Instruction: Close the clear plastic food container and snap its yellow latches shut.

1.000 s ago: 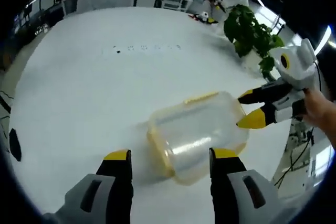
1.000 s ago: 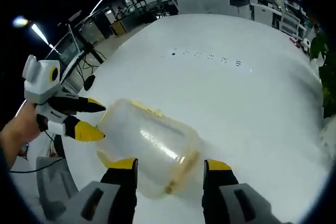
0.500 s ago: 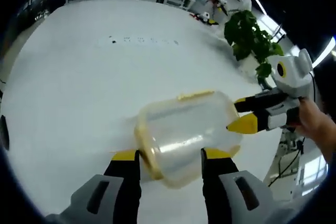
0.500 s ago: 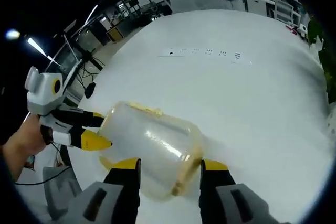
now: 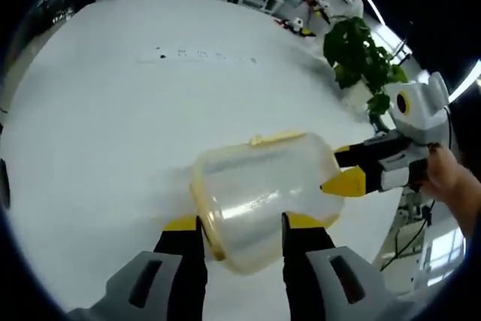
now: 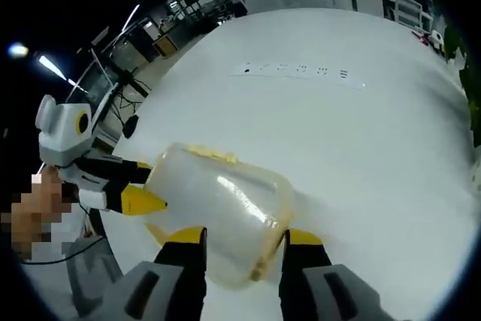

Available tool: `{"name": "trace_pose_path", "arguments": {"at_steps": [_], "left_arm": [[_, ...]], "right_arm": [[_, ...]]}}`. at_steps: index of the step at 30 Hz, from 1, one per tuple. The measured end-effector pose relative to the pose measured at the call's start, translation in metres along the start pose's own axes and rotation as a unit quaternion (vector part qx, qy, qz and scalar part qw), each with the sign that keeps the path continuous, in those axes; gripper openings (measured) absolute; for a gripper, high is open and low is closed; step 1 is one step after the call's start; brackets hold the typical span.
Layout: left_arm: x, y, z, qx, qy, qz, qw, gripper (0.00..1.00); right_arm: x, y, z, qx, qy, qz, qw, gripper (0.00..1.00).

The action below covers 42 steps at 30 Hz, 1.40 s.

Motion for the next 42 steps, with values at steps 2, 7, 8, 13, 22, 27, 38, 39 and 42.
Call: {"name": "trace_pose_path", "arguments": {"at_steps": [2, 7, 8, 13, 22, 27, 38, 39, 42], "left_arm": [[-0.001, 0.003, -0.001, 0.005, -0.002, -0.011, 0.9999, 0.37], [-0.001, 0.000, -0.001, 0.009, -0.013, -0.010, 0.9998, 0.38], [-0.001, 0.001, -0.001, 0.011, -0.013, -0.011, 0.9998, 0.38], [-0.003, 0.002, 0.000, 0.016, -0.008, -0.005, 0.9998, 0.38], [-0.002, 0.004, -0.001, 0.022, -0.010, 0.001, 0.9997, 0.39], [-0.003, 0.005, 0.000, 0.022, -0.012, 0.006, 0.9997, 0.39], [-0.005, 0.006, -0.002, 0.024, -0.009, 0.030, 0.9992, 0.42], [-0.005, 0.006, -0.002, 0.025, -0.009, 0.030, 0.9992, 0.41], [-0.007, 0.006, -0.005, 0.032, -0.010, 0.027, 0.9991, 0.42]], "right_arm": [[0.000, -0.004, 0.000, -0.004, -0.010, 0.005, 0.9999, 0.36], [-0.001, -0.002, 0.000, -0.001, -0.017, 0.007, 0.9998, 0.37], [-0.001, -0.002, 0.000, -0.002, -0.018, 0.007, 0.9998, 0.37], [-0.001, 0.000, 0.001, 0.002, -0.007, 0.014, 0.9999, 0.37], [0.005, 0.002, -0.002, 0.009, -0.024, 0.029, 0.9993, 0.38], [0.011, 0.008, -0.004, 0.024, -0.033, 0.044, 0.9982, 0.38], [0.010, 0.008, -0.006, 0.009, -0.018, 0.032, 0.9993, 0.38], [0.010, 0.008, -0.006, 0.009, -0.017, 0.031, 0.9993, 0.38], [0.012, 0.008, -0.009, 0.007, -0.015, 0.027, 0.9995, 0.36]]}}
Point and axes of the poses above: the point that each gripper's makers call its tool centre point, and the gripper's own axes: z roughly forward along the fingers, y roughly to its left, x roughly out of its underside, the point moved 7 cm from there along -z, roughly backward along the fingers, and after that the axes turned 12 degrees about -y, right-handed, at the moved point
